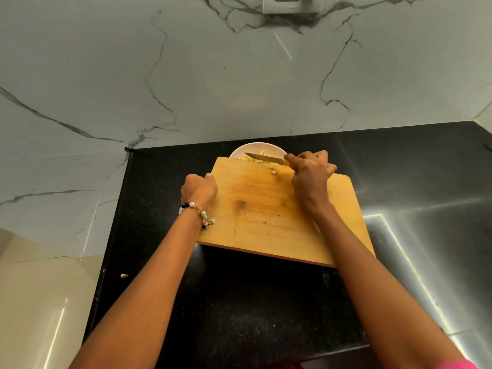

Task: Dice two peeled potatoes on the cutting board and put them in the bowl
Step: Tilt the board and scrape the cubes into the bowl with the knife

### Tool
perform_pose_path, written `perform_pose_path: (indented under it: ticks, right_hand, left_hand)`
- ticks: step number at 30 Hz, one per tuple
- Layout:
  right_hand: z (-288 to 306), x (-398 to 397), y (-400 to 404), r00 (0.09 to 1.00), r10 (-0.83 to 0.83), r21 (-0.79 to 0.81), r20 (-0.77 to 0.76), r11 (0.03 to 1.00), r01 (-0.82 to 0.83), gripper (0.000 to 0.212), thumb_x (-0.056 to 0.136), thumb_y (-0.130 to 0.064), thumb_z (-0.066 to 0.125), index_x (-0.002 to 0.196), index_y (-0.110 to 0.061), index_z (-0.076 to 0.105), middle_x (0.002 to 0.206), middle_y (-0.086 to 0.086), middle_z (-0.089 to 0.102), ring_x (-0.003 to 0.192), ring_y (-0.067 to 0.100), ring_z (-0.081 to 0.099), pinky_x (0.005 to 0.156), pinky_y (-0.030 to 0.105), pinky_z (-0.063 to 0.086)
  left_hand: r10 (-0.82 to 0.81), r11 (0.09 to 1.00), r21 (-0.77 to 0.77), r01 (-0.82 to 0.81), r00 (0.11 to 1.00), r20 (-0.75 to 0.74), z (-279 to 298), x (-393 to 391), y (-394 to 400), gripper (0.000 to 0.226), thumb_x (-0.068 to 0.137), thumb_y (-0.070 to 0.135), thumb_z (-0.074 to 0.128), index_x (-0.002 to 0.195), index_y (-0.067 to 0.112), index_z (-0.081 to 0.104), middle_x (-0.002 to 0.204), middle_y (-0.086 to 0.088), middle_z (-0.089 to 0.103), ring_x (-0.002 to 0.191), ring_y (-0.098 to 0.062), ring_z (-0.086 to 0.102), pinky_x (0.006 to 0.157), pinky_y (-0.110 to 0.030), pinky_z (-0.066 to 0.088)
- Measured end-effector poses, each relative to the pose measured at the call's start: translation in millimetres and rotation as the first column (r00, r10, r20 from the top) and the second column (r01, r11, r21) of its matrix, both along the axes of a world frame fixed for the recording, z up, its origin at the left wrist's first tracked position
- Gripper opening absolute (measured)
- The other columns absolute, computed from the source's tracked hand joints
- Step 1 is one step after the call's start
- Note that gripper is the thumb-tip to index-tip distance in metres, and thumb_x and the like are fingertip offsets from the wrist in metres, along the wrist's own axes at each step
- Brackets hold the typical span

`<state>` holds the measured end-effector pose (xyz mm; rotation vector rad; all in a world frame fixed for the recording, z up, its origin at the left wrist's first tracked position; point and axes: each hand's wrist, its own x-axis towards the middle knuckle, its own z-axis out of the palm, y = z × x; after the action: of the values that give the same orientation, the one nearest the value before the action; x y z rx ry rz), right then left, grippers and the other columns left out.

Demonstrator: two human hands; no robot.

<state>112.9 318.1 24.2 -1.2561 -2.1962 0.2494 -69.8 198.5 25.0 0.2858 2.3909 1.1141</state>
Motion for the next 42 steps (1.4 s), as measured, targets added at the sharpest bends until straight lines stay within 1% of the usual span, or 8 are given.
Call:
perform_pose_path:
  ticks: [4,9,14,21,30,34,39,42]
  right_hand:
    - [11,22,-4,0.991,0.038,-0.005,-0.131,0.999,-0.039,0.029,0.092,-0.004,0.055,0.113,-0.018,0.07,0.096,0.004,0.067,0.095,0.023,0.042,0.074,0.037,0.022]
    - [8,56,-11,0.978,0.207,0.029,-0.03,0.978,-0.206,0.028,0.089,-0.003,0.061,0.109,-0.02,0.072,0.095,0.001,0.068,0.092,0.017,0.036,0.072,0.038,0.023]
    - [1,40,6,0.991,0.13,0.051,0.028,0.99,-0.132,0.027,0.093,-0.008,0.056,0.115,-0.019,0.069,0.097,0.005,0.066,0.098,0.028,0.043,0.075,0.039,0.022]
    - [11,18,11,0.997,0.063,0.069,-0.047,0.996,-0.06,0.03,0.091,-0.001,0.056,0.112,-0.016,0.07,0.092,0.007,0.067,0.096,0.032,0.045,0.073,0.038,0.02]
    - [9,81,-17,0.928,0.365,0.064,-0.071,0.93,-0.361,0.033,0.085,0.001,0.064,0.106,-0.021,0.072,0.094,-0.008,0.065,0.089,0.02,0.043,0.063,0.053,0.042]
    - [-2,70,-9,0.973,0.222,0.021,-0.066,0.975,-0.221,0.029,0.087,-0.001,0.062,0.109,-0.019,0.072,0.095,0.002,0.068,0.09,0.023,0.041,0.07,0.054,0.039]
    - [-6,37,20,0.999,0.026,-0.058,-0.026,0.998,-0.027,0.028,0.094,-0.007,0.053,0.116,-0.016,0.068,0.101,0.007,0.066,0.102,0.03,0.041,0.079,0.04,0.023]
    - [-5,27,33,1.0,-0.001,-0.091,-0.02,0.996,0.0,0.033,0.094,-0.003,0.048,0.119,-0.016,0.066,0.103,0.009,0.065,0.105,0.031,0.04,0.082,0.042,0.027]
  left_hand:
    - [0.036,0.999,-0.018,-0.036,0.999,-0.002,4,-8,-3,0.026,0.094,0.035,0.051,0.077,0.015,0.049,0.082,-0.004,0.056,0.084,-0.022,0.059,0.084,-0.04,0.051]
    - [0.087,0.996,-0.015,-0.087,0.996,-0.02,6,-22,-11,0.025,0.093,0.034,0.052,0.095,0.01,0.057,0.089,-0.006,0.058,0.085,-0.024,0.059,0.085,-0.04,0.051]
    - [0.097,0.995,-0.012,-0.097,0.994,-0.042,9,-25,-19,0.024,0.093,0.032,0.052,0.081,0.011,0.054,0.078,-0.003,0.055,0.078,-0.021,0.057,0.078,-0.036,0.049]
    - [0.115,0.993,-0.018,-0.116,0.992,-0.05,7,-30,-28,0.028,0.093,0.034,0.053,0.092,0.008,0.062,0.084,-0.006,0.061,0.074,-0.02,0.058,0.078,-0.037,0.052]
    - [0.176,0.984,-0.005,-0.176,0.983,-0.046,10,-41,-35,0.024,0.093,0.032,0.053,0.089,0.009,0.059,0.083,-0.005,0.058,0.077,-0.021,0.058,0.076,-0.036,0.05]
    - [0.189,0.982,0.002,-0.19,0.981,-0.045,11,-41,-36,0.023,0.093,0.031,0.054,0.086,0.009,0.057,0.086,-0.006,0.059,0.08,-0.023,0.058,0.08,-0.037,0.051]
    - [0.212,0.977,0.004,-0.212,0.976,-0.047,12,-41,-42,0.026,0.093,0.031,0.054,0.075,0.012,0.054,0.079,-0.004,0.058,0.077,-0.022,0.058,0.08,-0.037,0.051]
    - [0.218,0.976,0.005,-0.218,0.975,-0.051,10,-40,-48,0.029,0.093,0.031,0.054,0.07,0.012,0.054,0.072,-0.002,0.055,0.07,-0.02,0.056,0.077,-0.036,0.051]
